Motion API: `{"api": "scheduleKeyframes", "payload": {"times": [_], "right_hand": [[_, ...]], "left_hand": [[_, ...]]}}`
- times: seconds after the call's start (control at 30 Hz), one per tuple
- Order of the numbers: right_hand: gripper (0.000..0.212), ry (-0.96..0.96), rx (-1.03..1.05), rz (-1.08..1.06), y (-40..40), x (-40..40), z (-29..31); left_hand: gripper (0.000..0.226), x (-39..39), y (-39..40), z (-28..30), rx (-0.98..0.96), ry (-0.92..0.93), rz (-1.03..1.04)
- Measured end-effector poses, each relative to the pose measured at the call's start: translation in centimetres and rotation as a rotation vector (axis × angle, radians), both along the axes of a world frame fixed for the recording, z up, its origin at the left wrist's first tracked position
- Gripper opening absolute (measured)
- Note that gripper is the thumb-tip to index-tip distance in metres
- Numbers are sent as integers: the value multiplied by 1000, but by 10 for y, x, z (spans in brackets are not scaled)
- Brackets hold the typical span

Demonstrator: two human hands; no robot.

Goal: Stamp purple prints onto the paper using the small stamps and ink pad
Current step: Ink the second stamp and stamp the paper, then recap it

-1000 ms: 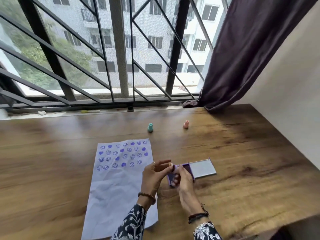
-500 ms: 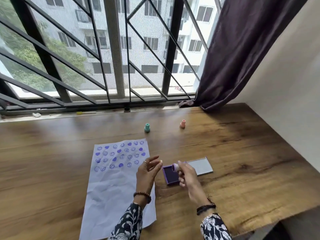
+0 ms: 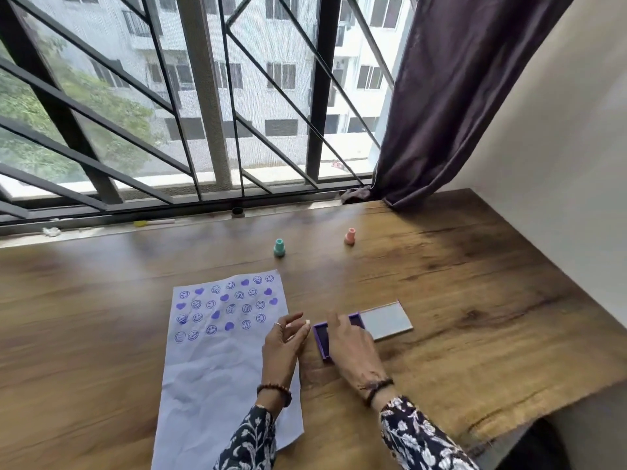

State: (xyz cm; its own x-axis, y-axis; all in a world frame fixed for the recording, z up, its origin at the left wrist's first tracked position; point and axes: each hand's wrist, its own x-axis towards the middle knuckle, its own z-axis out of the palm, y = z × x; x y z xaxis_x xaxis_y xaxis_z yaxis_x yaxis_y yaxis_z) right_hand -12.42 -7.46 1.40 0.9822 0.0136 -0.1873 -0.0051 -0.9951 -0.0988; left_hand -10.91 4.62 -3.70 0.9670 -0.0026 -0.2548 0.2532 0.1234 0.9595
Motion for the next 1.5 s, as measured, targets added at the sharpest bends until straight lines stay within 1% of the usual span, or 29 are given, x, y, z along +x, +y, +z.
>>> {"api": "scheduleKeyframes", "payload": {"times": [0.1,0.2,0.3,0.37,0.43,0.5,0.57,0.6,0.67,0.77,0.87,0.93,1.1,1.2,1.3,1.4,1.43,1.5], "right_hand": [[33,2,-22,38,-7,7,-12],[29,17,-1,44,-12,11,-13],[23,23,49,21,-14,10,-12],[18,-15,120,-32,-13,13,-8],[14,-94,253,-70,-4,17,-2],[12,-173,398,-63,13,21,5],[12,-226,511,-56,33,26,8],[14,-237,551,-61,43,27,7],[17,-226,580,-74,58,31,3],[22,-175,519,-53,70,37,-9],[26,-146,350,-8,75,43,-17],[27,-167,283,16,77,45,-21],[23,-184,234,21,80,48,-27],[19,-147,220,22,82,55,-26],[15,-76,146,120,86,71,-21],[22,5,18,251,93,89,-14],[24,18,-12,277,95,94,-12],[24,24,-9,269,94,101,-9]], "left_hand": [[19,0,3,0,16,-19,-1],[19,1,7,3,54,-59,6],[17,3,16,8,80,-120,88],[16,4,24,9,53,-130,185],[15,7,34,9,19,-120,253],[18,11,43,6,-86,-75,290],[24,13,50,3,-254,-6,315],[25,13,53,0,-327,19,320],[21,14,57,-4,-407,55,319],[19,14,61,-9,-484,98,321],[18,14,62,-11,-510,104,326],[18,15,62,-13,-520,104,333],[18,17,63,-16,-562,124,354],[20,16,64,-17,-611,149,366],[19,17,64,-18,-633,158,379],[18,17,64,-17,-643,152,385],[18,16,64,-16,-646,151,384],[18,16,64,-15,-643,157,377]]}}
